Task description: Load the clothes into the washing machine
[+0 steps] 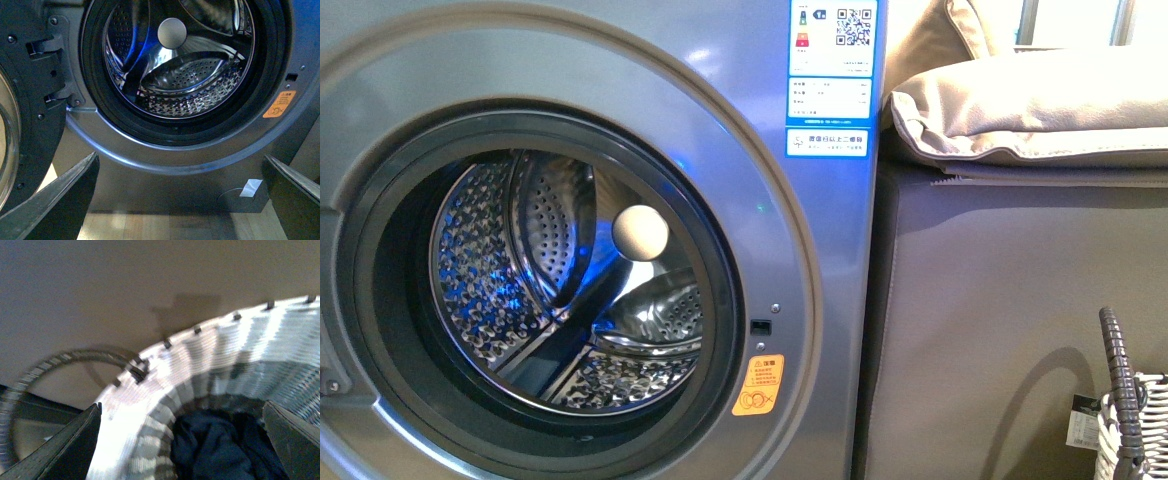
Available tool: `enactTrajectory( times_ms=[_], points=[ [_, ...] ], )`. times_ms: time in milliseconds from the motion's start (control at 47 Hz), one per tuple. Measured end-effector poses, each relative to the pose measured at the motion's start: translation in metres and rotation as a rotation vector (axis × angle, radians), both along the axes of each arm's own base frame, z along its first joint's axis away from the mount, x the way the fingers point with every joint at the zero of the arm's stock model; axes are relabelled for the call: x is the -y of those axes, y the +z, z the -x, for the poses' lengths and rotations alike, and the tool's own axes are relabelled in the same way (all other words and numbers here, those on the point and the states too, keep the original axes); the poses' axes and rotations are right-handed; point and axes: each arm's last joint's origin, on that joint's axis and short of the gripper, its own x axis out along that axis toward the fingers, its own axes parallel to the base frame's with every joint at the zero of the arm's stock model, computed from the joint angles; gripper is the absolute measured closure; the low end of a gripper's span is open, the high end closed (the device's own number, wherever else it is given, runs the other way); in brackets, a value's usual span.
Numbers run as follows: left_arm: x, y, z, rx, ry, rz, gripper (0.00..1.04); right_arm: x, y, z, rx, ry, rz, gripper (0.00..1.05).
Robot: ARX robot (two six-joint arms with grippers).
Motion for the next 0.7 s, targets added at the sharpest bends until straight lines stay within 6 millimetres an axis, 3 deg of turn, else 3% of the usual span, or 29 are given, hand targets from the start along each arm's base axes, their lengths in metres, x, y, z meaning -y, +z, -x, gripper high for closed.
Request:
enactTrajectory(
  times_ms=[191,701],
  points=[
    [0.0,0.0,0.0,0.0,0.0,0.0,0.07,0.011,-0.066,-0.018,-0.236,0.0,0.081,0.08],
    [0.0,0.0,0.0,0.0,0.0,0.0,0.07,0.03,-0.198,-0.024,-0.406,-0.035,0.057,0.08]
  ],
)
